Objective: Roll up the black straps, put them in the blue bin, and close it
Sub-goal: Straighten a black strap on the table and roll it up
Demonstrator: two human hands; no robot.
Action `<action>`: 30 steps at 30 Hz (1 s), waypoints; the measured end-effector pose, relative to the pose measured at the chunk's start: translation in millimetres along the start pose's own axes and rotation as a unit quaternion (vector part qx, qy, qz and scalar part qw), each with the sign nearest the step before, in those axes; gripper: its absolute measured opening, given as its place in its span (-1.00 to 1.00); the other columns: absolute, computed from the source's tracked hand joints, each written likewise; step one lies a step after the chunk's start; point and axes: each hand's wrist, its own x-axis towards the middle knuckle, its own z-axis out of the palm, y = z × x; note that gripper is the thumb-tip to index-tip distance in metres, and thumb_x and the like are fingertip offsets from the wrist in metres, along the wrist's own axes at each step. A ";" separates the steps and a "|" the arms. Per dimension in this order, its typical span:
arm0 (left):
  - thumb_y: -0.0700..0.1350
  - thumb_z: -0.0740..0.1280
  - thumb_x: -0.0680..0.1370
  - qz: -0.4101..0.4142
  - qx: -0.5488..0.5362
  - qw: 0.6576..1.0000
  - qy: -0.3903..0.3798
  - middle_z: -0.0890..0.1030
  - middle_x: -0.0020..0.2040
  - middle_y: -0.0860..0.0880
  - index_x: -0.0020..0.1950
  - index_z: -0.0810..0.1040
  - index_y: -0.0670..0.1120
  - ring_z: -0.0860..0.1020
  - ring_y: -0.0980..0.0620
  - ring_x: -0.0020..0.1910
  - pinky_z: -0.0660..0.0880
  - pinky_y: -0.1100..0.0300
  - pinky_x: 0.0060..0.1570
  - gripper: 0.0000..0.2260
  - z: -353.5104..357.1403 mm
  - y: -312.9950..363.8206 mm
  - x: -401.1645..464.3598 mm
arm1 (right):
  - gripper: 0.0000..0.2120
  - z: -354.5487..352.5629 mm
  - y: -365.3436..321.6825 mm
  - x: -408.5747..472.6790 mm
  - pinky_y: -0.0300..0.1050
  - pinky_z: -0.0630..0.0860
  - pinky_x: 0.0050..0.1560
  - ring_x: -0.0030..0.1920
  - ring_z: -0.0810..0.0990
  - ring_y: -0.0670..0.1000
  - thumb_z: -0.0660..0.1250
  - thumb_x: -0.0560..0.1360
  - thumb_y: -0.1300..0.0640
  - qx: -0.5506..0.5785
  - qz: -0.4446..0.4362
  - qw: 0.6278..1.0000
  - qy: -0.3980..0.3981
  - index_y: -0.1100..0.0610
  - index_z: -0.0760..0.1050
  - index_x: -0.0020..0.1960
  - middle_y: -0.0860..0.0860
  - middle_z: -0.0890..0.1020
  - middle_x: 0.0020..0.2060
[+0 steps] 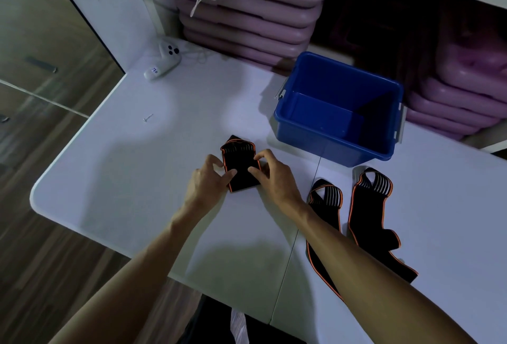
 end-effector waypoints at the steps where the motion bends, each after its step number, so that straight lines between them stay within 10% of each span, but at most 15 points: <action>1: 0.10 0.35 0.51 0.028 0.012 0.999 0.024 0.66 -0.29 -0.03 0.02 0.39 -0.05 0.55 -0.07 -0.28 0.46 0.08 -0.29 -0.72 0.0 -0.1 -2.8 | -0.82 1.7 0.4 -0.6 -0.03 0.56 -0.18 -0.19 0.61 0.01 0.33 0.58 0.01 -0.006 0.003 1.000 0.011 0.06 0.42 0.11 0.03 0.64 -0.20; 12: 0.15 0.18 0.55 0.226 0.122 0.965 0.055 0.58 0.04 0.00 0.12 0.55 -0.01 0.59 -0.08 -0.06 0.52 0.11 -0.23 -0.68 -0.9 -18.4 -11.3 | -0.28 -3.3 16.4 -17.7 0.06 0.55 0.02 0.22 0.36 0.11 0.42 0.44 -0.17 -0.237 -0.055 0.967 -0.075 0.05 0.25 0.49 0.07 0.36 0.31; 18: 0.11 0.52 0.34 0.271 0.212 0.939 -0.009 0.51 0.21 -0.01 0.24 0.48 -0.08 0.52 -0.10 0.10 0.49 0.08 -0.16 -0.45 -10.9 -15.9 -3.9 | -0.31 4.6 5.4 -3.8 0.12 0.57 -0.11 0.10 0.43 0.19 0.47 0.43 -0.06 -0.327 -0.090 0.940 -0.043 0.20 0.31 0.42 0.15 0.39 0.27; 30: -0.03 0.37 0.53 0.221 0.091 0.966 -0.098 0.59 0.06 0.00 0.25 0.53 -0.08 0.60 0.05 -0.20 0.54 0.13 -0.15 -0.69 -27.6 -14.1 20.8 | -0.53 -2.2 9.3 1.8 0.03 0.48 0.08 0.17 0.36 0.08 0.20 0.59 -0.16 -0.180 -0.066 0.977 -0.089 0.17 0.40 0.32 0.06 0.44 0.22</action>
